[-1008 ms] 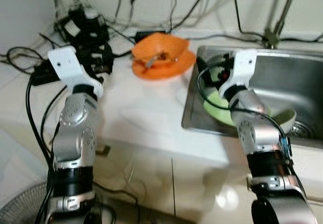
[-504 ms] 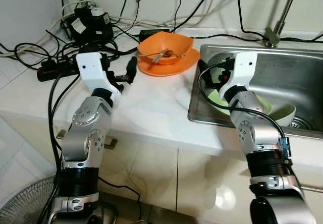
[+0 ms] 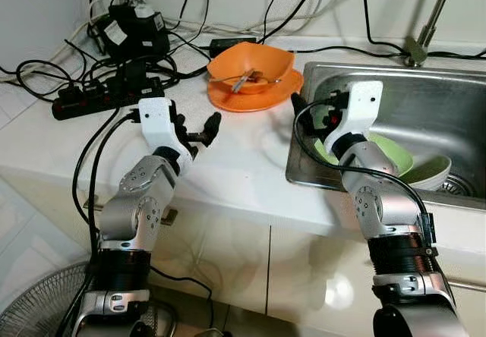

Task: Kitchen organization

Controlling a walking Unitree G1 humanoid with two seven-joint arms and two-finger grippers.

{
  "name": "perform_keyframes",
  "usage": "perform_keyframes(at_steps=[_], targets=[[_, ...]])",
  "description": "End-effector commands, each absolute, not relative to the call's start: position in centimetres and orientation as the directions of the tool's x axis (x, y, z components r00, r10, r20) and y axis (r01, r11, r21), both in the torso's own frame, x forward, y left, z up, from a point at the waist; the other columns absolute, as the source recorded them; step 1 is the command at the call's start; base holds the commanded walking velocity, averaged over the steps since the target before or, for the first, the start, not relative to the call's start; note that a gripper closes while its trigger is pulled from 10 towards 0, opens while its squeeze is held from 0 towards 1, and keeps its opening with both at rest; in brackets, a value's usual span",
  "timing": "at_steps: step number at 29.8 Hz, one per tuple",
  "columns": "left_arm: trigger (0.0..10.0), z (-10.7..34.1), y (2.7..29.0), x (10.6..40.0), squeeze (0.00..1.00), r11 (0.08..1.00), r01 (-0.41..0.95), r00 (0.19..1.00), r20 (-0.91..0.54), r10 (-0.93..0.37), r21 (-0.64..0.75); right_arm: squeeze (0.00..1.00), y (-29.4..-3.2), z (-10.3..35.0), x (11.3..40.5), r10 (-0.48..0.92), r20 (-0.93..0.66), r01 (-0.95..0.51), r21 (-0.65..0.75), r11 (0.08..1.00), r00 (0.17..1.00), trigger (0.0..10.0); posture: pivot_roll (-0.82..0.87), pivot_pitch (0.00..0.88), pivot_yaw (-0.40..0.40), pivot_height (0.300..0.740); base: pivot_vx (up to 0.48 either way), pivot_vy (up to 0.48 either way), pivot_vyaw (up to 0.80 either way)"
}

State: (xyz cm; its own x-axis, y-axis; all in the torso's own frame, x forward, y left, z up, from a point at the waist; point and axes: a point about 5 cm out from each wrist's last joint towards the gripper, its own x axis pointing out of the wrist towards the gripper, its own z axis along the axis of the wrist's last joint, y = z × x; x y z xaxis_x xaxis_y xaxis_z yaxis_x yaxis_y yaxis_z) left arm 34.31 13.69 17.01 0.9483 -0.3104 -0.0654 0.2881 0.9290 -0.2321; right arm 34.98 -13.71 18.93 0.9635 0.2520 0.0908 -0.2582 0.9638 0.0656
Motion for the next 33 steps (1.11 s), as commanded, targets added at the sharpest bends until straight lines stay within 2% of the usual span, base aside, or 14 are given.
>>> perform_keyframes(at_steps=[1,7,17,23,24,27,33], targets=[[10.0,17.4,13.6,34.7,0.0,0.926,0.319,0.939,-0.067,-0.338,-0.202,0.0,-13.6,19.0,34.2,0.278,0.079,-0.282,0.045,0.958,0.957,10.0,-0.12,0.055,0.133,0.74,0.0,0.0,0.0],[10.0,17.3,13.2,35.1,0.0,0.918,0.352,0.926,-0.079,-0.37,-0.185,0.0,-14.5,18.4,32.7,0.279,0.055,-0.281,0.031,0.959,0.959,10.0,-0.16,0.078,0.155,0.74,0.0,0.0,-0.61],[10.0,17.2,11.8,36.1,0.0,0.893,0.419,0.896,-0.084,-0.436,-0.164,0.0,-15.2,18.3,30.0,0.355,0.005,-0.355,-0.001,0.935,0.935,10.0,-0.23,0.114,0.164,0.74,0.0,0.0,0.0],[10.0,17.3,12.1,36.9,0.0,0.902,0.407,0.904,-0.074,-0.42,-0.144,0.0,-15.1,18.8,27.8,0.49,-0.02,-0.49,0.015,0.872,0.872,10.0,-0.25,0.125,0.168,0.74,0.0,0.0,0.0],[10.0,17.4,12.5,37.2,0.0,0.914,0.382,0.917,-0.068,-0.393,-0.132,0.0,-14.8,19.0,26.9,0.564,-0.032,-0.563,0.019,0.826,0.825,10.0,-0.26,0.126,0.169,0.74,0.0,0.0,0.0],[10.0,17.6,13.0,37.7,0.0,0.925,0.362,0.927,-0.058,-0.37,-0.113,0.0,-14.4,19.3,25.8,0.642,-0.048,-0.642,0.019,0.767,0.766,10.0,-0.26,0.126,0.173,0.74,0.0,0.0,0.0],[10.0,18.1,13.4,38.4,0.0,0.935,0.346,0.936,-0.041,-0.35,-0.08,0.0,-13.9,19.7,24.6,0.717,-0.051,-0.716,0.046,0.697,0.695,10.0,-0.27,0.13,0.175,0.74,0.0,0.0,0.0]])
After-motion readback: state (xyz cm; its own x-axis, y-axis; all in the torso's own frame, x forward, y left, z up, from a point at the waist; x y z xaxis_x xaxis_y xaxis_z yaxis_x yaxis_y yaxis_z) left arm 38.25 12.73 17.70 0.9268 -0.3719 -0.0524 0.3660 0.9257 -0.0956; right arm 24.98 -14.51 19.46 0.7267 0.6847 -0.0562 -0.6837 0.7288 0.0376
